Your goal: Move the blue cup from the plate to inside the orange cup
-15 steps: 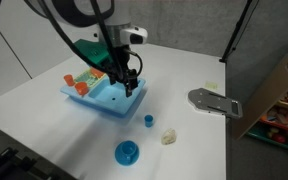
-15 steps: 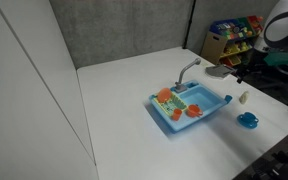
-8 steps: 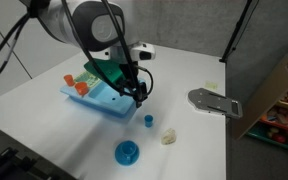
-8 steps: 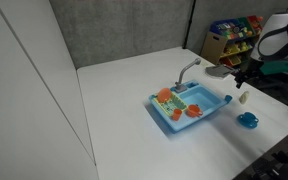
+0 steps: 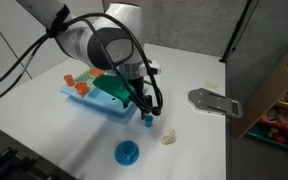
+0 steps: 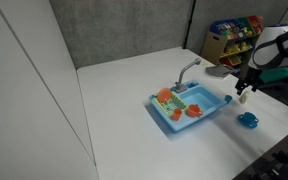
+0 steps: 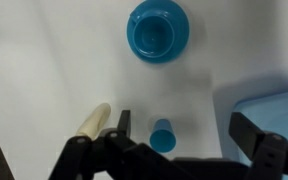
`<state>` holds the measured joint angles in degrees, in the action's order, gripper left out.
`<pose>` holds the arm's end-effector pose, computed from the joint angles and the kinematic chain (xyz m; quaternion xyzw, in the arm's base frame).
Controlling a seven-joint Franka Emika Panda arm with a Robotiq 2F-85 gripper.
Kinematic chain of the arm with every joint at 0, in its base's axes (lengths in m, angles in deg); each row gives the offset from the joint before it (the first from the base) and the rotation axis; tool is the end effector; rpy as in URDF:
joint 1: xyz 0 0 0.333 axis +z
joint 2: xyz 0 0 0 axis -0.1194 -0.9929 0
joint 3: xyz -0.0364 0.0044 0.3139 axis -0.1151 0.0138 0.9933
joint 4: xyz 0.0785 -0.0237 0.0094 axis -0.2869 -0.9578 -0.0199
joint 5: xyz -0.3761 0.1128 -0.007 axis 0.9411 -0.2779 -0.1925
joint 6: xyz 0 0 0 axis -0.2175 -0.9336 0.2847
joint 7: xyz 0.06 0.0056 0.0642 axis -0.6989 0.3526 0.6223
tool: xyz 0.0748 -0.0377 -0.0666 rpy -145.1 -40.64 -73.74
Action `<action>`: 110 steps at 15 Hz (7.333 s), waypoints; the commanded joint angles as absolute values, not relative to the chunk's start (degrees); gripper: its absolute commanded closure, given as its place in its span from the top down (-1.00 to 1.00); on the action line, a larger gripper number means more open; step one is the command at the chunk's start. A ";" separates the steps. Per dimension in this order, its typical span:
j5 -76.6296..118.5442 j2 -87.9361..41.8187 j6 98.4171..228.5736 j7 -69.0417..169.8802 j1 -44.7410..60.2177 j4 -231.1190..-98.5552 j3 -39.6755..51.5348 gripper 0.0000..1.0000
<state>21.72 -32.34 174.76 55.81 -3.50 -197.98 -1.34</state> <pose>0.5076 -0.2031 0.1744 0.9866 -0.1454 -0.0551 0.0497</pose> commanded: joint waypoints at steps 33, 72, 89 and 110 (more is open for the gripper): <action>23.05 -41.83 193.63 74.37 -14.58 -203.52 0.41 1.00; 24.28 -37.82 190.29 72.90 -11.30 -205.33 -1.02 -0.93; 19.16 -18.53 173.11 71.24 -6.18 -208.33 3.13 -0.93; 14.84 -12.80 168.16 71.39 -3.77 -206.63 3.45 -0.94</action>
